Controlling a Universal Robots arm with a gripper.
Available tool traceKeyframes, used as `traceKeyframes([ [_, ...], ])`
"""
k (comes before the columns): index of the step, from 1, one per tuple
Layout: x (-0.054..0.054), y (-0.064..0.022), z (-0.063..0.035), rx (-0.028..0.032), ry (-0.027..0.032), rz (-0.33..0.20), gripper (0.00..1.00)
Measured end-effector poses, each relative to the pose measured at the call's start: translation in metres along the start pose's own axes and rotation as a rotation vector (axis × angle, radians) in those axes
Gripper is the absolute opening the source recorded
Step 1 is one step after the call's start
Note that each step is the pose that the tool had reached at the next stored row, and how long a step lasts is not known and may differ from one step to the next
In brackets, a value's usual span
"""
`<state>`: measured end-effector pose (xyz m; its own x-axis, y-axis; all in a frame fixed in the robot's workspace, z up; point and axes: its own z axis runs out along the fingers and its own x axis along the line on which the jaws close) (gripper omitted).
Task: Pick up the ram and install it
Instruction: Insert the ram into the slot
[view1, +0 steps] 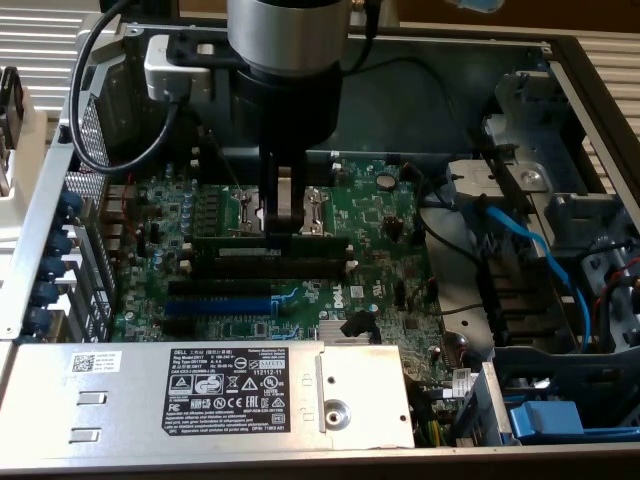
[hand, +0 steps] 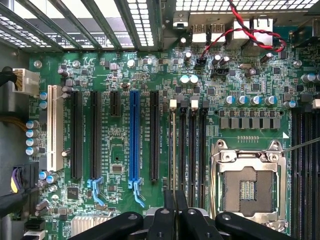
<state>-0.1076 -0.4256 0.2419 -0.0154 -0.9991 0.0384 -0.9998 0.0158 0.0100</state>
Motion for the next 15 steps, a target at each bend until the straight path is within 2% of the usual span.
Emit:
traceKeyframes([
  [15, 0.0000, 0.0010, 0.0010, -0.0002, 0.0001, 0.003, 0.12],
])
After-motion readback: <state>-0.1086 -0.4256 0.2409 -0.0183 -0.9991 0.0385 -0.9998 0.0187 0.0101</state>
